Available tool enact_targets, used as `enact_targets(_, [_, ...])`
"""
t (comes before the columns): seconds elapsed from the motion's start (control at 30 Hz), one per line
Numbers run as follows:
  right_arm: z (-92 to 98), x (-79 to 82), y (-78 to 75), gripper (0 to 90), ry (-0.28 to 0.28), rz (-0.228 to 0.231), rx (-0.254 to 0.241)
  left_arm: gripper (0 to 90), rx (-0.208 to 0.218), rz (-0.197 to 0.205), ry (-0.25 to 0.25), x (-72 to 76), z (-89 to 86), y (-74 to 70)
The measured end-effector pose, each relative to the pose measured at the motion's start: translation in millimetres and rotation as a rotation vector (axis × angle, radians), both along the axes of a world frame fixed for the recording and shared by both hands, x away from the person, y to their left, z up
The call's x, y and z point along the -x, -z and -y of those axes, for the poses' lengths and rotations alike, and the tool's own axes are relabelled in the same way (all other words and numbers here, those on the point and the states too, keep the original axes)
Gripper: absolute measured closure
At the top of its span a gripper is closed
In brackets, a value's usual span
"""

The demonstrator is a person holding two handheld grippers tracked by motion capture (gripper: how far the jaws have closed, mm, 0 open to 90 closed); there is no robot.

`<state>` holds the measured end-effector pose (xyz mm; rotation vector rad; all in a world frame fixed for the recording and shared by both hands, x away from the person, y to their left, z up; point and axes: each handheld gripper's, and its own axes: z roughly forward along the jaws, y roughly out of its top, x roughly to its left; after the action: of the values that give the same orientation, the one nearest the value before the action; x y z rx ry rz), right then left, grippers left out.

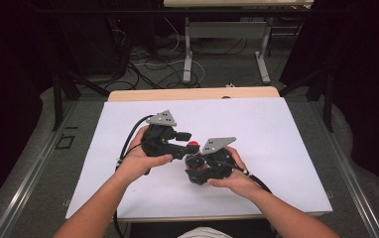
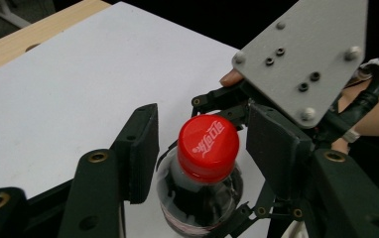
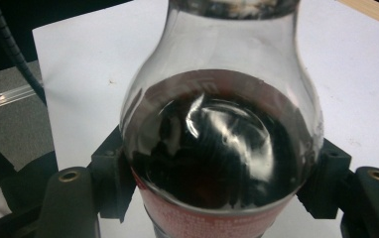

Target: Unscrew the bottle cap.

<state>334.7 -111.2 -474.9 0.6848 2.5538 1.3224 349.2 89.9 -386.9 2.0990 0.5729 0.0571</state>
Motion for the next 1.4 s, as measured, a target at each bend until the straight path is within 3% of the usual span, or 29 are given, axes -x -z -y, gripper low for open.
enact_targets(0.2, [-1.5, 1.1, 0.2, 30.0, -0.005, -0.008, 0.011, 49.6, 0.029, -0.027, 0.012, -6.5, 2.6, 5.2])
enact_targets(0.27, [-1.8, 1.4, 0.3, 30.0, -0.007, -0.009, 0.014, 51.2, 0.043, -0.019, -0.017, -5.1, 6.7, 7.4])
enact_targets(0.3, [-2.2, 1.4, 0.9, 29.9, -0.003, -0.003, 0.007, 52.4, 0.036, -0.026, 0.007, -6.1, 6.8, 7.0])
enact_targets(0.43, [-2.5, 1.2, 1.6, 29.9, 0.002, 0.004, 0.009, 60.1, 0.031, -0.017, -0.015, -3.1, 13.0, 6.6])
enact_targets(0.57, [-1.7, -0.6, 2.3, 29.9, 0.014, 0.005, 0.011, 61.6, 0.007, -0.007, -0.124, 4.4, 20.5, 4.7])
enact_targets(0.63, [-1.3, -0.8, 2.3, 30.0, 0.013, 0.014, 0.014, 61.8, 0.003, -0.04, -0.198, 7.1, 23.4, 3.2])
enact_targets(0.73, [-2.2, -0.1, 2.8, 30.0, 0.032, 0.016, 0.014, 61.9, -0.017, -0.057, -0.276, 10.6, 27.2, 1.7])
enact_targets(0.77, [-2.2, -0.4, 3.0, 30.0, 0.032, 0.02, 0.019, 61.9, -0.005, -0.063, -0.302, 12.1, 29.4, 2.3])
enact_targets(0.87, [-1.8, -1.8, 3.7, 30.0, 0.035, 0.027, 0.021, 61.9, -0.011, -0.068, -0.331, 12.4, 31.1, 2.2])
enact_targets(1.0, [-0.5, -1.2, 2.7, 30.0, 0.032, 0.007, 0.027, 60.6, 0.003, -0.099, -0.313, 9.2, 29.3, 1.1])
enact_targets(1.17, [0.5, -0.9, 1.7, 30.0, 0.04, 0.018, 0.005, 47.9, 0.046, -0.064, -0.231, 6.1, 21.3, 0.3])
enact_targets(1.4, [1.2, 0.4, 1.3, 29.9, 0.017, 0.014, 0.001, 38.4, 0.062, 0.013, -0.102, 3.3, 6.2, -4.2])
